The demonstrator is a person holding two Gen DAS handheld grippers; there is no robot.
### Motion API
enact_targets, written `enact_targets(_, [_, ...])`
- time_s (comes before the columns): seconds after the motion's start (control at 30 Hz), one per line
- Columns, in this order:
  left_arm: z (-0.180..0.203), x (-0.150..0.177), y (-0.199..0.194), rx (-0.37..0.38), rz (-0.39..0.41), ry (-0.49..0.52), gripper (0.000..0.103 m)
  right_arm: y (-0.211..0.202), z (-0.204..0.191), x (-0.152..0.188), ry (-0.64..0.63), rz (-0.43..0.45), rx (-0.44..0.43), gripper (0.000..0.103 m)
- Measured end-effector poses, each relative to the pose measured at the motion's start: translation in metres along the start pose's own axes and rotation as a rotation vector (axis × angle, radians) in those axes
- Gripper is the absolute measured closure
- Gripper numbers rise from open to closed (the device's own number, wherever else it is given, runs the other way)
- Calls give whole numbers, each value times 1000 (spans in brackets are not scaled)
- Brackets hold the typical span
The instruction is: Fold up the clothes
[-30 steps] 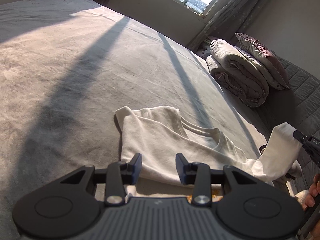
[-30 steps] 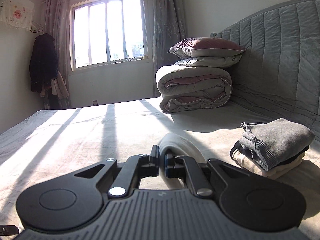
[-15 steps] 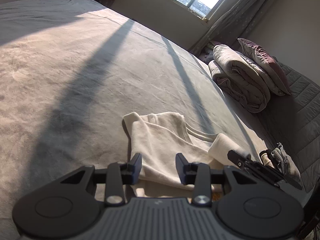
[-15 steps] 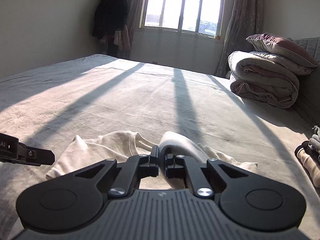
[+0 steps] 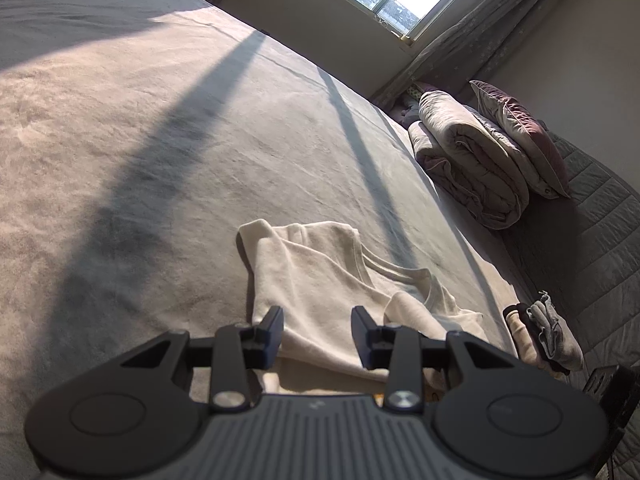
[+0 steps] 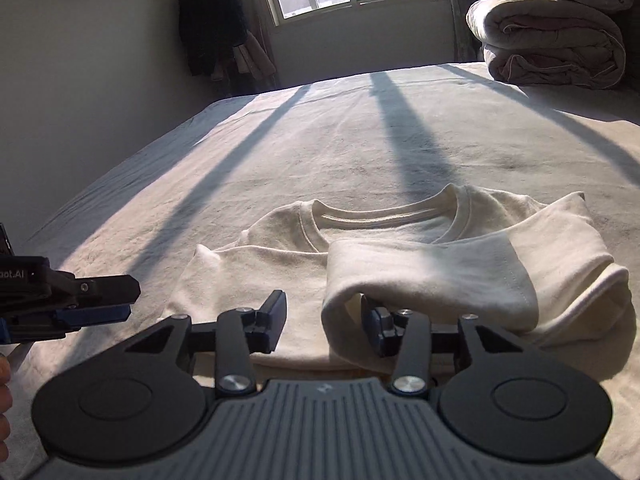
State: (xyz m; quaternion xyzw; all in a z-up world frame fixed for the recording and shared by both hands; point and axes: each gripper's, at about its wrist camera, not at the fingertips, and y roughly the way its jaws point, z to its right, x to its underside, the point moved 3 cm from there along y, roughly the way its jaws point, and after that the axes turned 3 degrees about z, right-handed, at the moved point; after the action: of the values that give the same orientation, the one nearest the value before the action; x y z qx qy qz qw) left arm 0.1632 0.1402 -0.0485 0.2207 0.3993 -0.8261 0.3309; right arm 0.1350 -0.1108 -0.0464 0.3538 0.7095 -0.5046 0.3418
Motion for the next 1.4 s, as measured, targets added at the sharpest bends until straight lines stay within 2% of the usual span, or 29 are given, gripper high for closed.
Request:
enact_targets(0.1, [-5, 3, 9, 87, -49, -85, 65, -2, -10, -6, -69, 24, -17, 57])
enact_targets(0.2, [-11, 4, 18, 146, -81, -171, 57, -2, -26, -6, -205, 9, -50, 57])
enact_targets(0.33, [-17, 5, 30, 186, -107, -258, 49, 2, -48, 4, -417, -64, -116, 57])
enact_targets(0.53, [-15, 11, 44, 194, -133, -321, 45, 7, -77, 18, -710, -169, -209, 57])
enact_targets(0.6, [-12, 12, 47, 193, -140, -326, 45, 6, -72, 18, -688, -182, -216, 54])
enact_targets(0.67, [-9, 13, 49, 191, -144, -324, 45, 4, -66, 18, -641, -190, -225, 45])
enact_targets(0.77, [-9, 12, 50, 187, -143, -328, 44, -2, -44, 11, -418, -169, -256, 34])
enact_targets(0.87, [-15, 8, 46, 198, -131, -348, 44, -5, -17, 5, -153, -145, -286, 33])
enact_targets(0.97, [-21, 5, 42, 208, -121, -361, 44, 0, 5, -3, 51, -105, -293, 33])
enact_targets(1.13, [-29, 2, 41, 225, -123, -394, 40, 7, -6, -18, 75, -42, -314, 33])
enact_targets(1.23, [-35, 0, 41, 260, -119, -431, 33, 9, -27, -25, 9, -42, -371, 33])
enact_targets(1.4, [-41, -1, 40, 296, -117, -475, 31, 12, -58, -15, -143, -89, -423, 33])
